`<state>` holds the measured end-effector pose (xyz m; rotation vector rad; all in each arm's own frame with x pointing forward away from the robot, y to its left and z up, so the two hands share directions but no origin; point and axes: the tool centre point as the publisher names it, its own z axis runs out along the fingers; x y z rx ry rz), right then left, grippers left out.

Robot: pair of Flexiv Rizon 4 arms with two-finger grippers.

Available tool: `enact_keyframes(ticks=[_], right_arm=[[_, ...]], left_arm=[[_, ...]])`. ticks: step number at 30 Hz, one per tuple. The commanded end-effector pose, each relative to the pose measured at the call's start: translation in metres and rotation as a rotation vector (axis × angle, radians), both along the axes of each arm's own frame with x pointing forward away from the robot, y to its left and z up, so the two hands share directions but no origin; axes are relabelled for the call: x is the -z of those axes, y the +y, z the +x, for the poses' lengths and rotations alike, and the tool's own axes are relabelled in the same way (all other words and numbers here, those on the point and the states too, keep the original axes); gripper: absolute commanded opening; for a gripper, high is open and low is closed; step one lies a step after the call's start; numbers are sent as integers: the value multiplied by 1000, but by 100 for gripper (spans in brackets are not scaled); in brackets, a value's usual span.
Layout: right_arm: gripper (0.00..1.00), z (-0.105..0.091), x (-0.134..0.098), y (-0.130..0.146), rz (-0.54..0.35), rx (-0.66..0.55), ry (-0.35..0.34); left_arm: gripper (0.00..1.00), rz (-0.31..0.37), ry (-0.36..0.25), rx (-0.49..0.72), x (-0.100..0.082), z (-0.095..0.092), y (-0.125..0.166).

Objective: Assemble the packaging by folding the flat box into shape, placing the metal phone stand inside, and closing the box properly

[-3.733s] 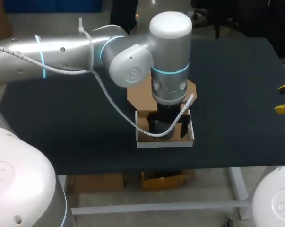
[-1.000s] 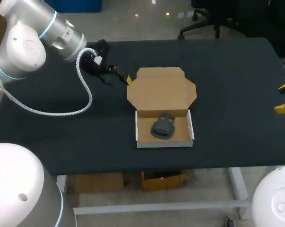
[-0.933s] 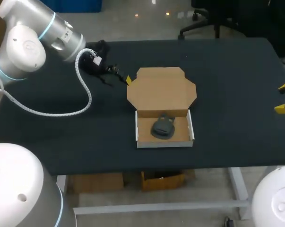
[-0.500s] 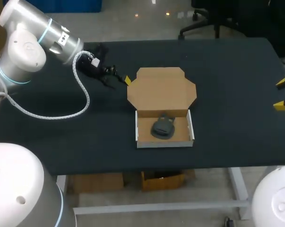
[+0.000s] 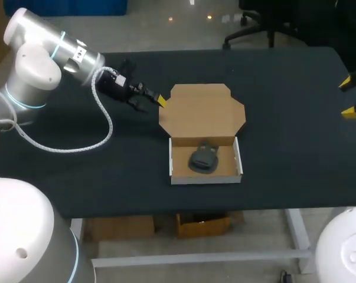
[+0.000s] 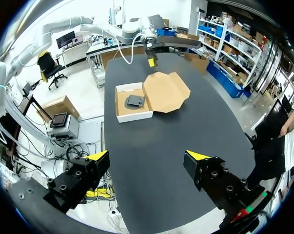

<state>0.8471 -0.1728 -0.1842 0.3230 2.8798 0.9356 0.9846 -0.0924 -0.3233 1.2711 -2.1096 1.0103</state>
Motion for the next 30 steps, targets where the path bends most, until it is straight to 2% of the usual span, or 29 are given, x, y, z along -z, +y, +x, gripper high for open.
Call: enact_keyframes(ticks=[1,10,18,23,26,30], right_arm=[[100,16,-5,2,13,-93,93],[100,37,-4,6,-3,-158,134],[100,58,0,11,-31,-213,191],[100,67,-2,14,-46,-235,203],[100,71,-3,16,-52,-251,211],[100,76,-4,18,-56,-268,220]], left_arm=[[100,-26,17,11,10,6,-3],[100,-50,35,22,19,3,-15],[92,-95,46,37,23,0,-23],[83,-122,40,48,25,-3,-29],[68,-138,26,62,26,-5,-32],[73,-151,2,80,25,-9,-36]])
